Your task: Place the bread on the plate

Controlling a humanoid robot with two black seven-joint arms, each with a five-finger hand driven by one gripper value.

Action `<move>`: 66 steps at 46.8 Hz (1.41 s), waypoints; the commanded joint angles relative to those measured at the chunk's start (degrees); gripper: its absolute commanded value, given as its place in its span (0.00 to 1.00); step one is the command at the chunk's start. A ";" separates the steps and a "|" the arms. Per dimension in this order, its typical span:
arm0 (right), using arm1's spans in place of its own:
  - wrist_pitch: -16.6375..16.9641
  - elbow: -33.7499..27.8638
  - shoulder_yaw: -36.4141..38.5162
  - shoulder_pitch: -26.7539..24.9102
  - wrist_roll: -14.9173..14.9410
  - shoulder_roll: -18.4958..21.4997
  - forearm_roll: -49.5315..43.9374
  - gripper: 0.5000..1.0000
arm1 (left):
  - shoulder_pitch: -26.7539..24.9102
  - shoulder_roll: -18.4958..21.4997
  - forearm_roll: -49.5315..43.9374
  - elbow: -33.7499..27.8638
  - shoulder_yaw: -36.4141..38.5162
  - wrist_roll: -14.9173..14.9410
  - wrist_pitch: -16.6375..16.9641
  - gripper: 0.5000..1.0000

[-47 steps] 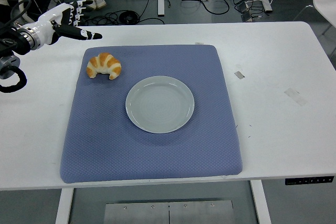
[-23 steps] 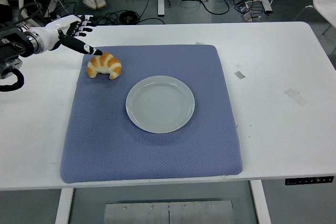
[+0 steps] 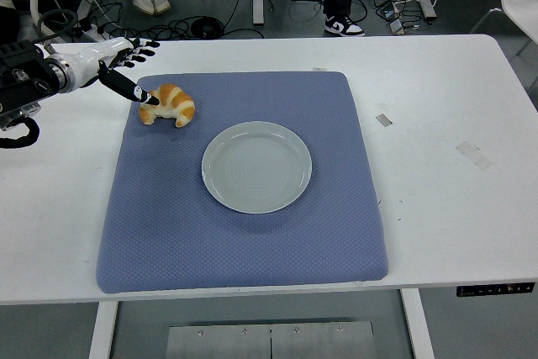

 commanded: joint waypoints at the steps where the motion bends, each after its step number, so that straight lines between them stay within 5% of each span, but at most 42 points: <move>1: 0.00 -0.01 0.00 0.02 0.01 0.00 0.00 1.00 | 0.14 -0.11 0.83 0.06 0.14 0.03 -0.02 0.96; 54: 0.00 -0.02 0.00 0.02 0.01 0.00 0.00 1.00 | 5.59 -6.09 5.40 8.33 -0.92 -0.15 -0.02 0.95; 58: 0.00 0.07 0.00 -0.07 0.01 0.00 0.00 1.00 | 5.59 -6.26 5.31 8.41 -1.09 -0.24 0.07 0.91; 66: 0.00 -0.01 0.00 0.02 0.01 0.00 0.00 1.00 | 5.85 -6.35 6.28 8.85 -1.71 -0.41 0.68 0.59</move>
